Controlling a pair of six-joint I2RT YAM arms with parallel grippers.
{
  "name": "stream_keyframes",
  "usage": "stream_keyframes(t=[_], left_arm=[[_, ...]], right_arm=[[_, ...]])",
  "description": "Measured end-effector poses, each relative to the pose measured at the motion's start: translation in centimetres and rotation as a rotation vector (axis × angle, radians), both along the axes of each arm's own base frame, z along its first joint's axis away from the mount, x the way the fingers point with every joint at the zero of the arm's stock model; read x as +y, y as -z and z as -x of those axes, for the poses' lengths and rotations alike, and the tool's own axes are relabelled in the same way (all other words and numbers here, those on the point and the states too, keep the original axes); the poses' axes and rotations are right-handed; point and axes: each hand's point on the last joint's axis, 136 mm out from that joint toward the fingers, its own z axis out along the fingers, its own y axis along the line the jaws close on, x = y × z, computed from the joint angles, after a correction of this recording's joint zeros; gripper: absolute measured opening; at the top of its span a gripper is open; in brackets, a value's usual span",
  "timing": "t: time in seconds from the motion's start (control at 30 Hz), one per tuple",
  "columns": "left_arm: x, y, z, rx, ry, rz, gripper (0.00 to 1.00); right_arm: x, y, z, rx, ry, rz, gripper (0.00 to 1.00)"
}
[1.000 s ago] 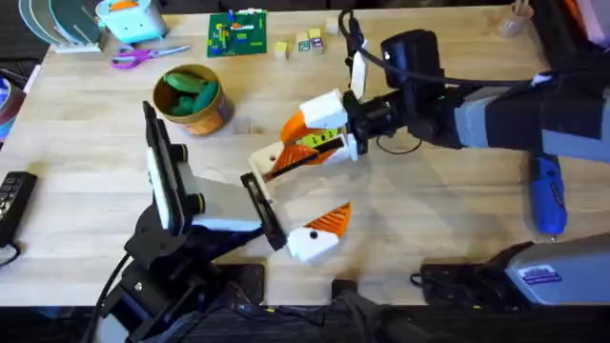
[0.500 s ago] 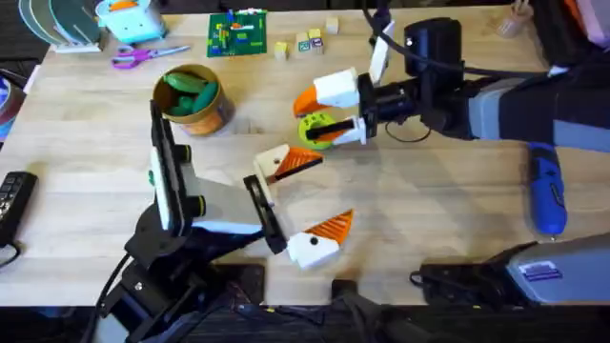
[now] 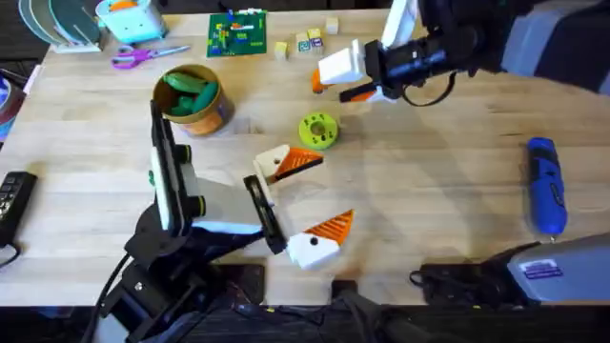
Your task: Pick up the gripper from the table and insert it into the empty holder that is missing its gripper. Then pick up a screw, insert it into the mounting hole, and use the screwdriver to tighten it. Finally, clean up the table by picking up the vegetable and placing it into the bucket.
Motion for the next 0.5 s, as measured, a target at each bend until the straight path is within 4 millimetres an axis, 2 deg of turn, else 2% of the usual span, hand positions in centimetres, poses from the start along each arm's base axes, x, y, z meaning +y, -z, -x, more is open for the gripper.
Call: stream_keyframes(t=[0.13, 0.23, 0.4, 0.5], left_arm=[[0.0, 0.0, 0.0, 0.000, 0.000, 0.000, 0.999], [0.0, 0.0, 0.0, 0.000, 0.000, 0.000, 0.999], [0.0, 0.0, 0.0, 0.000, 0.000, 0.000, 0.999], [0.0, 0.0, 0.0, 0.000, 0.001, 0.000, 0.999]], right_arm=[[-1.1, 1.1, -0.6, -0.129, -0.034, 0.221, 0.991], [-1.7, 2.4, 0.1, -0.175, -0.081, 0.350, 0.990], [-1.2, 3.4, 1.2, -0.233, -0.166, 0.454, 0.874], [-0.3, 4.2, 1.9, -0.254, -0.224, 0.492, 0.857]])
